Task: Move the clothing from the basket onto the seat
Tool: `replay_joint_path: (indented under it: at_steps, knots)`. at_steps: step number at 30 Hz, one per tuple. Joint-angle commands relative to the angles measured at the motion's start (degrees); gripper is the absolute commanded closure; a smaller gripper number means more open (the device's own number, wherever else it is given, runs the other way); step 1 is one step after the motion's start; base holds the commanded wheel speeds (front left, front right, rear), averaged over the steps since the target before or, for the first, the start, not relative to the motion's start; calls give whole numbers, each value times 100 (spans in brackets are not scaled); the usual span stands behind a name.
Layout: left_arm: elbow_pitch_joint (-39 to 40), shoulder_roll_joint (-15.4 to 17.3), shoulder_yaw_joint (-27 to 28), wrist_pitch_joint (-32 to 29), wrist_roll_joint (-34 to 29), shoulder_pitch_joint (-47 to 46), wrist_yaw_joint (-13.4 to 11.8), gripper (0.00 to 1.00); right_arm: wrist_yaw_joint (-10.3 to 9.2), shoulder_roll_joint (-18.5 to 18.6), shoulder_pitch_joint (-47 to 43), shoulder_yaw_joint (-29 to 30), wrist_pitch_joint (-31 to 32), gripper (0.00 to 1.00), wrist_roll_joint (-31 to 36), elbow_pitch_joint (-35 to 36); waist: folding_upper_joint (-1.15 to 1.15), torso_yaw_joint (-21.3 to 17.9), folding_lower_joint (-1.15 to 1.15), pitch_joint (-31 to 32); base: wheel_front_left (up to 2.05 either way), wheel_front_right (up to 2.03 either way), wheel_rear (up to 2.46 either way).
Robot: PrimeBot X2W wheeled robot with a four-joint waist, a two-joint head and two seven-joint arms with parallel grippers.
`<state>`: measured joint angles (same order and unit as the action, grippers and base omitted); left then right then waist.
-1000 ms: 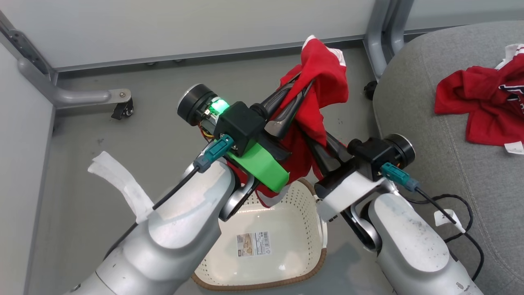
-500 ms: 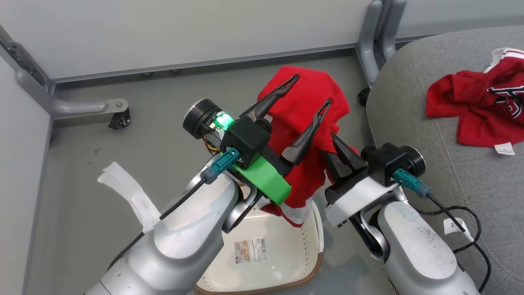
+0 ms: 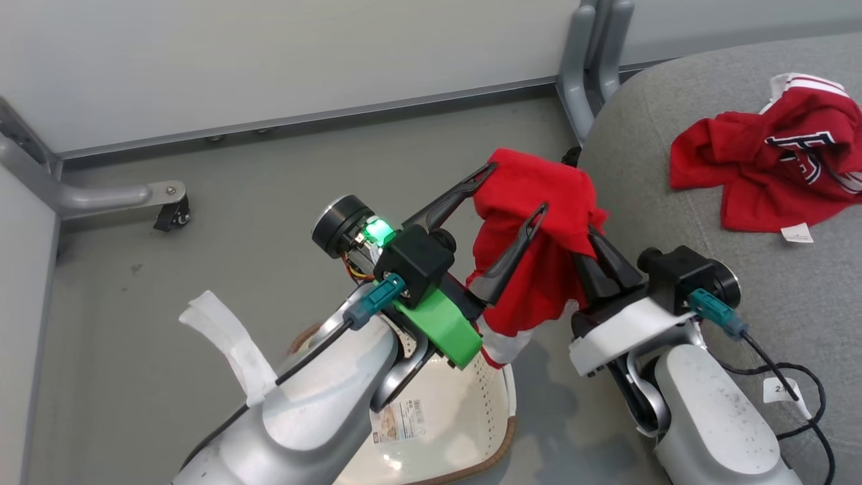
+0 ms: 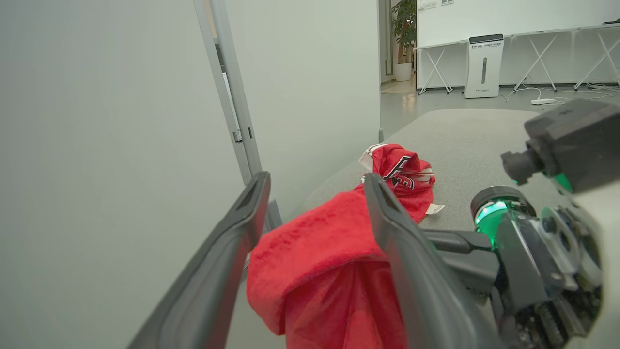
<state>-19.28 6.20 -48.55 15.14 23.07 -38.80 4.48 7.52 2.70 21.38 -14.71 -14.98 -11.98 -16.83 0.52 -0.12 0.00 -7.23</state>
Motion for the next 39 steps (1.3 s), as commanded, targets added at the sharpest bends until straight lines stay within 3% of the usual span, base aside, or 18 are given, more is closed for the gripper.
replay_joint_path:
  at_steps: [1,25,34,39]
  knots:
    - [-22,16,-43,-3,-71,109,9,0,-6,22,-107,96,-16,100,42,64,-52,-146,0,3,0,0,0]
    - [42,250,-464,-137,-152,126,14,0,-6,18,-1068,1728,-17,100,209,1105,-52,-1516,0,-557,0,0,0]
    - [88,330,-519,-146,-159,23,18,0,-6,18,-1264,2087,-16,100,99,1272,-52,-1697,0,-791,0,0,0]
    - [100,402,-511,-139,-143,-44,25,0,-6,19,-932,2248,-17,100,125,1369,-52,-1675,0,-949,0,0,0]
